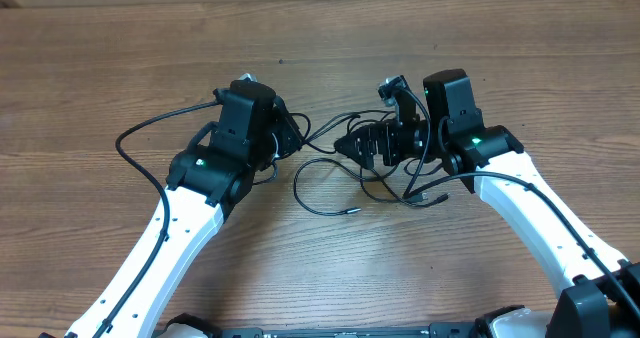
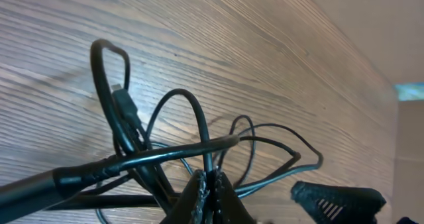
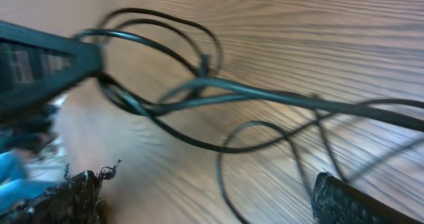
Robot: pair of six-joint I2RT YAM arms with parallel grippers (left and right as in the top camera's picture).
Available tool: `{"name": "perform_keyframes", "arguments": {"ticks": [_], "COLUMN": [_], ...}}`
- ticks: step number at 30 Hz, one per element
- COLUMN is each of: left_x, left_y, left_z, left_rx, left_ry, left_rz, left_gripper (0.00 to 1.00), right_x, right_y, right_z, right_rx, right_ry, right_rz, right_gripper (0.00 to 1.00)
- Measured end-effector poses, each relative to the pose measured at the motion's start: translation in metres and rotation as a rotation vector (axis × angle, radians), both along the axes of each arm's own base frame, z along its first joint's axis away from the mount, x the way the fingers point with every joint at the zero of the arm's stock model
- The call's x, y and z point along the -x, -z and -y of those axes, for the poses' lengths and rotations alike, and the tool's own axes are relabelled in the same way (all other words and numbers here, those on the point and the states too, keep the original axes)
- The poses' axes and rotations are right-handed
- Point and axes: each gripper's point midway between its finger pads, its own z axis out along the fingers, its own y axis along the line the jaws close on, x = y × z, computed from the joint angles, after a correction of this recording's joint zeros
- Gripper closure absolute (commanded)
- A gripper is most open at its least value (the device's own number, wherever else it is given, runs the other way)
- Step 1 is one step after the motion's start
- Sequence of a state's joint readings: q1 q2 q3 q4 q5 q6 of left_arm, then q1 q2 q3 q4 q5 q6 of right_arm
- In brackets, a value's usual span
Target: Untangle cables
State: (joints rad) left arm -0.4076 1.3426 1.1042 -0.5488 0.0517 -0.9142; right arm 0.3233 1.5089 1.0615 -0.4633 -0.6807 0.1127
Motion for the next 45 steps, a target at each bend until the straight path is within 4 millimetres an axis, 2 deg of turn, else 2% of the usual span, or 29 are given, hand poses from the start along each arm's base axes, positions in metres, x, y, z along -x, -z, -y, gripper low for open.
{"name": "perform_keyframes", "arguments": {"ticks": [11, 13, 22, 25, 27, 29, 31, 34, 39, 45], "left_x": [-0.002, -0.001, 0.002, 0.004, 0.005, 0.006, 0.007, 0.007, 0.009, 0.011], "left_y": [-0.016, -0.019, -0.035, -0.039, -0.040, -0.040, -0.040, -0.040, -0.041, -0.044], "left_z": [0.024, 0.029, 0.050, 0.055, 0.057, 0.058, 0.059, 0.059, 0.062, 0.065], "left_rx": [0.142, 0.165, 0.279, 0.307, 0.317, 0.322, 0.326, 0.332, 0.343, 0.360], "left_ry": [0.058, 0.074, 0.156, 0.181, 0.194, 0.198, 0.199, 0.199, 0.213, 0.235], "left_rz": [0.018, 0.020, 0.035, 0.036, 0.031, 0.028, 0.025, 0.020, 0.015, 0.014], "left_gripper": [0.96, 0.96, 0.96, 0.96, 0.96, 0.96, 0.96, 0.96, 0.96, 0.96], "right_x": [0.008, 0.008, 0.001, -0.001, -0.005, -0.010, -0.017, -0.025, -0.029, -0.033], "right_y": [-0.008, -0.008, -0.002, 0.003, 0.009, 0.014, 0.018, 0.016, 0.016, 0.019], "right_z": [-0.008, -0.008, -0.002, -0.002, -0.003, -0.004, -0.005, -0.008, -0.007, -0.003], "right_rx": [-0.105, -0.109, -0.088, -0.078, -0.078, -0.081, -0.090, -0.113, -0.124, -0.107], "right_ry": [0.055, 0.063, 0.140, 0.153, 0.161, 0.172, 0.187, 0.207, 0.238, 0.273], "right_rz": [-0.163, -0.175, -0.210, -0.221, -0.228, -0.236, -0.237, -0.232, -0.246, -0.245], "right_gripper": [0.00, 0.03, 0.06, 0.10, 0.16, 0.27, 0.49, 0.74, 0.88, 0.96]}}
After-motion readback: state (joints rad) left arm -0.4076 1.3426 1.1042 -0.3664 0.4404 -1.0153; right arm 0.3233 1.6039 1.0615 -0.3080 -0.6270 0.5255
